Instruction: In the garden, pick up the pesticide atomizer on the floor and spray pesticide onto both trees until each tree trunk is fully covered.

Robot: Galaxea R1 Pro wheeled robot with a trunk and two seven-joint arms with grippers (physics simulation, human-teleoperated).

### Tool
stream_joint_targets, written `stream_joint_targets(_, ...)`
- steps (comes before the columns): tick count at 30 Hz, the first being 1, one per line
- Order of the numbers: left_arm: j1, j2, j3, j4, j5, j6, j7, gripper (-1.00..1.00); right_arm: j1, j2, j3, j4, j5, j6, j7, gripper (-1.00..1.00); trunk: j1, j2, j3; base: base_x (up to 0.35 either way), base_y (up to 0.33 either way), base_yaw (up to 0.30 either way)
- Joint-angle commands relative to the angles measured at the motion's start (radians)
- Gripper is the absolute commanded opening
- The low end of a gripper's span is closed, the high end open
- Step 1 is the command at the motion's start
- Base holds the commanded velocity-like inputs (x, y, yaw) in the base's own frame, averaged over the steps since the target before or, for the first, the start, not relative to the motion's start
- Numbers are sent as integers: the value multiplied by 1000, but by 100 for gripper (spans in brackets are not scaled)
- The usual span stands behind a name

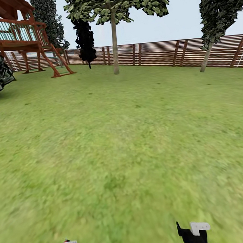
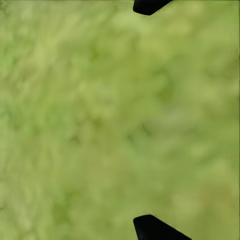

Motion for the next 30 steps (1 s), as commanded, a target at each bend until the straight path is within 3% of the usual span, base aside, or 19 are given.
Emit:
stream_joint_targets(1, 0, 0, 1, 0, 0, 0, -1, -100, 0, 0, 0, 0, 0, 0, 0, 100, 0, 0, 0, 339, 0, 0)
stream_joint_targets(30, 0, -2, 0, 0, 0, 0, -1, -100, 0, 0, -1, -1, -1, -1, 0, 100, 0, 0, 0, 339, 0, 0)
